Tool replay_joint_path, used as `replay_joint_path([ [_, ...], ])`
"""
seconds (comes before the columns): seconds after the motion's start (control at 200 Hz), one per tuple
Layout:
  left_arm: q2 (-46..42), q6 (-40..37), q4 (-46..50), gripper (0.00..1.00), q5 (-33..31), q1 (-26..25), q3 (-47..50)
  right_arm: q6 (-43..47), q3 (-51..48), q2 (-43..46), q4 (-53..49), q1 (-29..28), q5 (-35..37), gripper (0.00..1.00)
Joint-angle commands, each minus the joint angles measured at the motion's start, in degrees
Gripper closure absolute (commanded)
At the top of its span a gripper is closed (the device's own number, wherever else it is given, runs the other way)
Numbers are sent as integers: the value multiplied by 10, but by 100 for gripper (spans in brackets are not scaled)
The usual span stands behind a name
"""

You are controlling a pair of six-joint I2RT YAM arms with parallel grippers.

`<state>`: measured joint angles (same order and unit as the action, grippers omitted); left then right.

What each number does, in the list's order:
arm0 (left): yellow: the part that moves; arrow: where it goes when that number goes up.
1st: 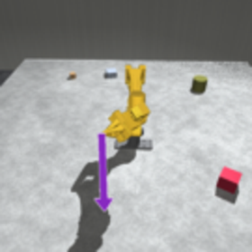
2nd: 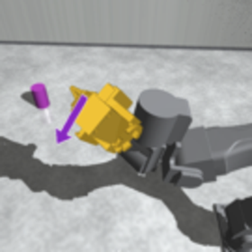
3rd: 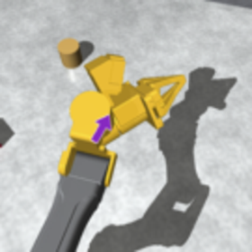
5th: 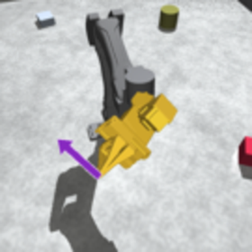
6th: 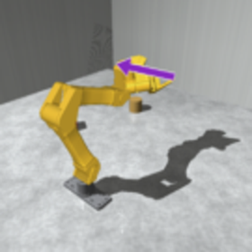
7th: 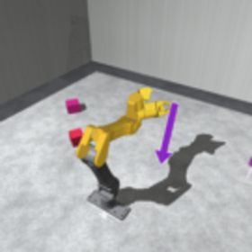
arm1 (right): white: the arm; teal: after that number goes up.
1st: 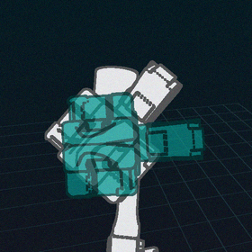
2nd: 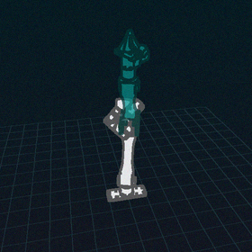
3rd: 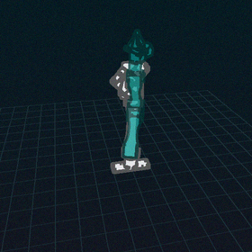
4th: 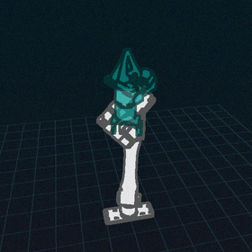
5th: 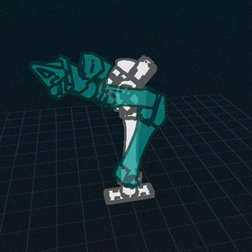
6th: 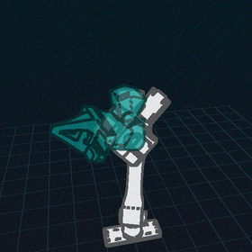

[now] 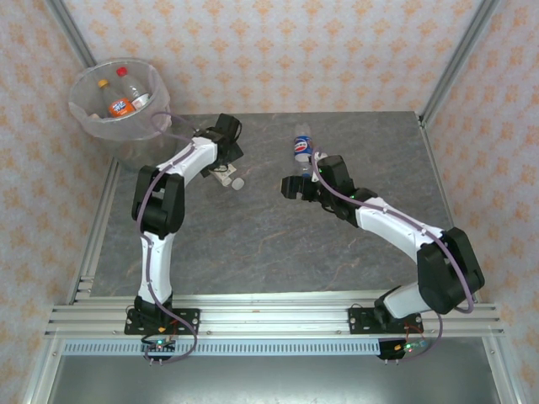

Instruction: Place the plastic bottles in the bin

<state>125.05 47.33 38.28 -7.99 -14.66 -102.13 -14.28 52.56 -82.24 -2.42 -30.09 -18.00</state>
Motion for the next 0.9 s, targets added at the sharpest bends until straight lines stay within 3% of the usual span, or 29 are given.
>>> replay_joint_path([
  [0.0,22,26,51,0,-34,-3,-27,2,9,2,-5,-4,11,1],
  [0.33,61,15,45,2,-21,-3,-48,1,7,3,-10,-3,21,1],
  [0.606,82,-4,45,16,-24,-3,-57,-1,4,8,-11,-3,40,1],
  [0.896,49,-66,22,33,-35,-5,-29,-11,0,7,-2,-3,67,1],
])
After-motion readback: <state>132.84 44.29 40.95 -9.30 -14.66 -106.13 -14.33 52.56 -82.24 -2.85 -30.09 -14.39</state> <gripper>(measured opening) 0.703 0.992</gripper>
